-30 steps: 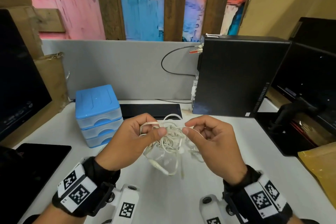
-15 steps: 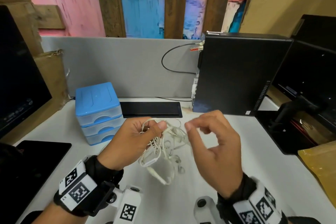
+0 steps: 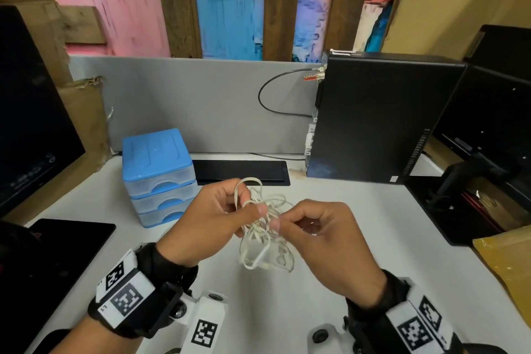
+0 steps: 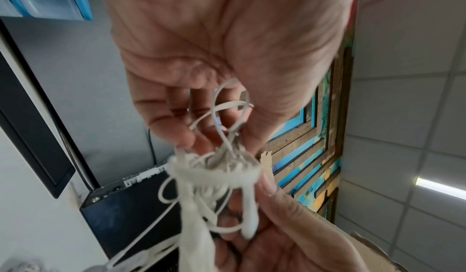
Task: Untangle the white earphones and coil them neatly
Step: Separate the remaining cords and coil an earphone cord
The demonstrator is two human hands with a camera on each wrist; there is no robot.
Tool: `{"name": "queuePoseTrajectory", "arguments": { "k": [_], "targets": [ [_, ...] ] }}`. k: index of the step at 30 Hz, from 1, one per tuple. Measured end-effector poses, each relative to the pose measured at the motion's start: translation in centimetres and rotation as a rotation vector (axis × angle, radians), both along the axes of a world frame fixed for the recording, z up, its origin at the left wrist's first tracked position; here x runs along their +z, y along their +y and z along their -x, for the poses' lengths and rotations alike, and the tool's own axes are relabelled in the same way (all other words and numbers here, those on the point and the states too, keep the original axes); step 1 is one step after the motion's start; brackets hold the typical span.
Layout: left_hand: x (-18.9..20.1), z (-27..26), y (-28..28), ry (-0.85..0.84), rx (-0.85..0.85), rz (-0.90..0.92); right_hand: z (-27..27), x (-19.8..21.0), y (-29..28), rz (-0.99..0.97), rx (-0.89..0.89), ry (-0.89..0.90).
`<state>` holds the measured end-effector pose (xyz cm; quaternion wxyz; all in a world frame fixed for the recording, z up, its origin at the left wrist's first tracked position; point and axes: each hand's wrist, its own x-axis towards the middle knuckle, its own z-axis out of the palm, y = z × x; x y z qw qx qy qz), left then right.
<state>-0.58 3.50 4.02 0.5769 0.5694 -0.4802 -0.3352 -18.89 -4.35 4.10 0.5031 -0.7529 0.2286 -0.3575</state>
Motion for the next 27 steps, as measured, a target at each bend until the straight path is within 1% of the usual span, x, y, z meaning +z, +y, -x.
{"name": "queuePoseTrajectory", "arguments": {
  "k": [3,5,6,7,8,10,12,14,16,18,20,22,23,25,27],
  "targets": [
    [-0.4,-0.4,-0.6,0.057,0.127,-0.002,0.2,0.6,-0.5,-0.039,-0.026,-0.101],
    [-0.6,-0.7,-0.8,0.082,0.209,0.013,0.6,1.4,-0.7,-0.196,0.081,-0.198],
    [-0.6,-0.9,-0.8,0.082,0.225,0.028,0.7,1.7,-0.7,-0.294,0.158,-0.209],
    [-0.5,-0.9,-0.7,0.067,0.218,0.048,0.7,1.9,-0.7,-0.365,0.21,-0.18],
    [-0.3,-0.7,-0.6,0.037,0.192,0.069,0.6,2.0,-0.7,-0.396,0.219,-0.118],
    [-0.1,0.1,-0.2,-0.06,0.134,0.106,0.4,1.8,-0.7,-0.368,0.164,0.048],
    [0.1,0.9,0.1,-0.137,0.117,0.126,0.3,1.7,-0.7,-0.314,0.117,0.154],
    [0.1,1.2,0.2,-0.184,0.117,0.124,0.3,1.4,-0.8,-0.298,0.107,0.149],
    [0.1,1.4,0.2,-0.223,0.13,0.11,0.4,1.2,-1.0,-0.274,0.128,0.098],
    [0.0,1.3,0.0,-0.216,0.178,0.121,0.6,0.8,-1.3,-0.22,0.167,0.033],
    [-0.1,0.8,-0.3,-0.163,0.28,0.145,1.2,1.0,-1.8,-0.16,0.285,-0.007],
    [0.0,0.3,-0.4,-0.103,0.362,0.167,2.1,1.6,-2.1,-0.127,0.458,0.032],
    [0.1,0.2,-0.3,-0.099,0.373,0.176,2.4,1.8,-2.4,-0.123,0.52,0.062],
    [0.3,0.5,-0.1,-0.141,0.338,0.195,2.5,1.9,-2.6,-0.165,0.544,0.098],
    [0.3,1.5,0.2,-0.211,0.273,0.206,1.8,1.6,-2.2,-0.253,0.502,0.115]
  ]
}}
